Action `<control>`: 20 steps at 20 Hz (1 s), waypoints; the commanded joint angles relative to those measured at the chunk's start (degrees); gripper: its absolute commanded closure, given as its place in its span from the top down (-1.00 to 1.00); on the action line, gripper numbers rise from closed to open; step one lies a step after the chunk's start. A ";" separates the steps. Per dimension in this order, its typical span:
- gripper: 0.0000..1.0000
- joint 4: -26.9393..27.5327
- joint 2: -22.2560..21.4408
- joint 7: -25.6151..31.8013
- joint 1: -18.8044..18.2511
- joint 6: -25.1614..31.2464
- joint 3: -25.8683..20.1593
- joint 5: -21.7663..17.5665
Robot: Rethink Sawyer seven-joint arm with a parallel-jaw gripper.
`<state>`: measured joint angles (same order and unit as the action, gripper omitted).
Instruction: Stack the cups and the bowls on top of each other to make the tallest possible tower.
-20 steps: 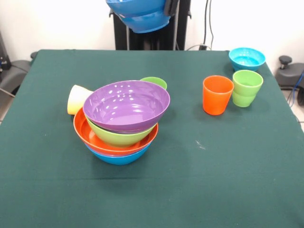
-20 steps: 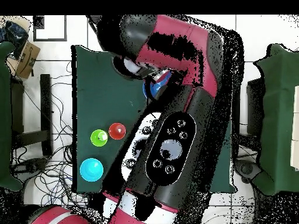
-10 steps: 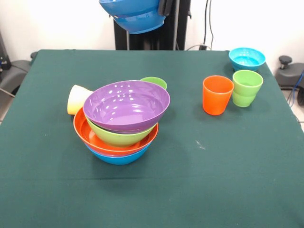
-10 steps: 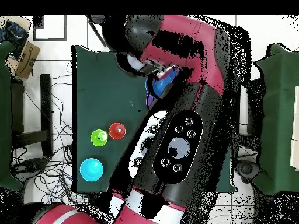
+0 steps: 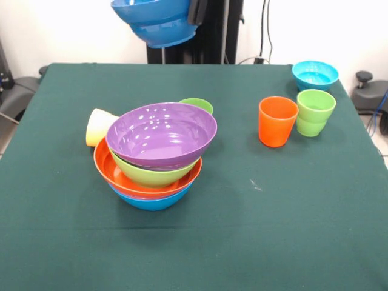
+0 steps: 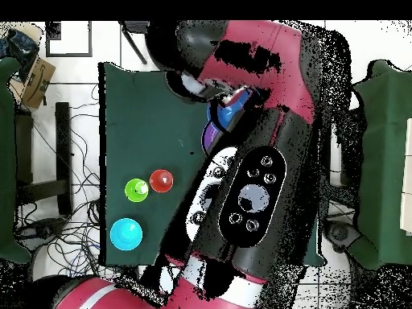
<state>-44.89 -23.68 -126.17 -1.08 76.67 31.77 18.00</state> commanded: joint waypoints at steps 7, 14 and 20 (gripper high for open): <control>-1.00 4.25 6.48 13.09 -2.94 -3.10 -10.89 -6.32; -1.00 9.44 9.46 11.84 -3.83 -1.51 -11.47 -6.19; -1.00 10.09 10.11 9.43 -3.34 -1.91 -11.43 -6.25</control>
<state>-36.03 -15.50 -126.17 -4.07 75.85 27.17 15.40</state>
